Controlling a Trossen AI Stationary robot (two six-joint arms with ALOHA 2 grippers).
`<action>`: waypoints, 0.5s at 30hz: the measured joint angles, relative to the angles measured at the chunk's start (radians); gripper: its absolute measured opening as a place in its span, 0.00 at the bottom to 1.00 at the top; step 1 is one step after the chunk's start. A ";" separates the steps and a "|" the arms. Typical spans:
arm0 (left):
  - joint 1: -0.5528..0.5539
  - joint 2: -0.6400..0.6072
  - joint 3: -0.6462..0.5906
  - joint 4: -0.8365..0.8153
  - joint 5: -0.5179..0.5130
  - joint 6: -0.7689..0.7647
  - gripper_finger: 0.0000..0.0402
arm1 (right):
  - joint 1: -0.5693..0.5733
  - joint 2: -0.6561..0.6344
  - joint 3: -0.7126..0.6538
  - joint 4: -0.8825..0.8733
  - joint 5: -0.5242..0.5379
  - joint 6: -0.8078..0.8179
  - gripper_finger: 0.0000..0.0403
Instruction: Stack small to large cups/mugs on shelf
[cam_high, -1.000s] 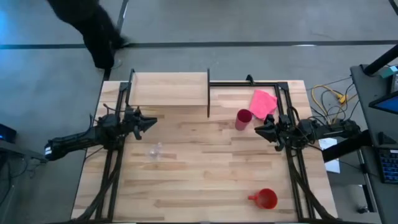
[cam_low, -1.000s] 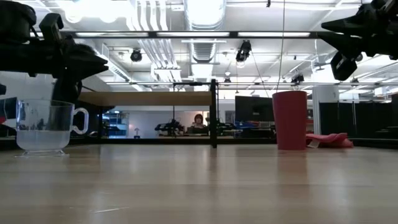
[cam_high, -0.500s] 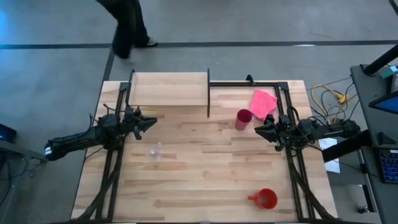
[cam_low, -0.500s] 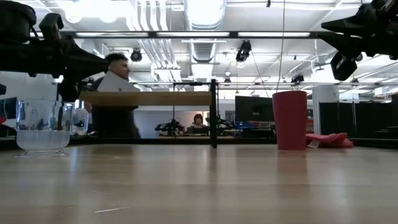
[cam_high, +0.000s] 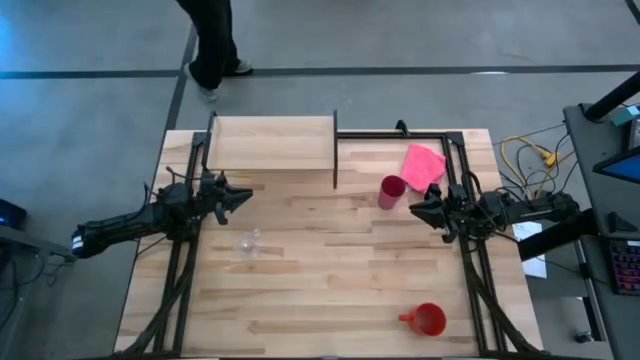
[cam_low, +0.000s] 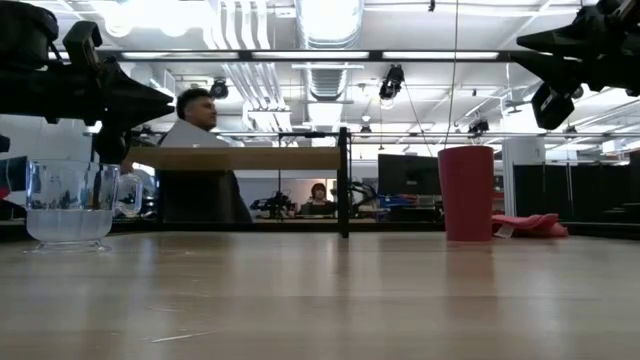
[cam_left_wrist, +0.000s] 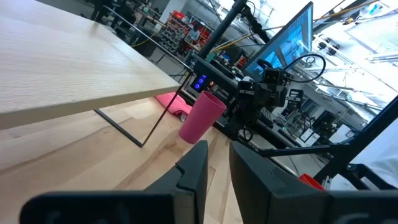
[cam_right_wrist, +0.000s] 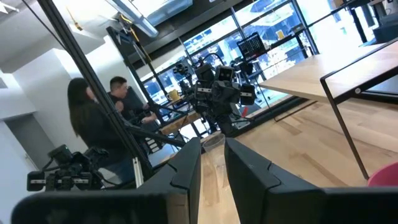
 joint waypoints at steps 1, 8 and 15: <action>0.000 0.000 0.000 0.000 0.000 0.000 0.13 | 0.000 0.000 0.000 0.000 0.000 0.000 0.17; 0.000 0.000 0.000 0.000 0.000 0.000 0.13 | 0.000 0.000 0.000 0.000 0.000 0.000 0.17; 0.000 0.000 0.000 0.000 0.000 0.000 0.13 | 0.000 0.000 0.000 -0.001 0.000 0.000 0.17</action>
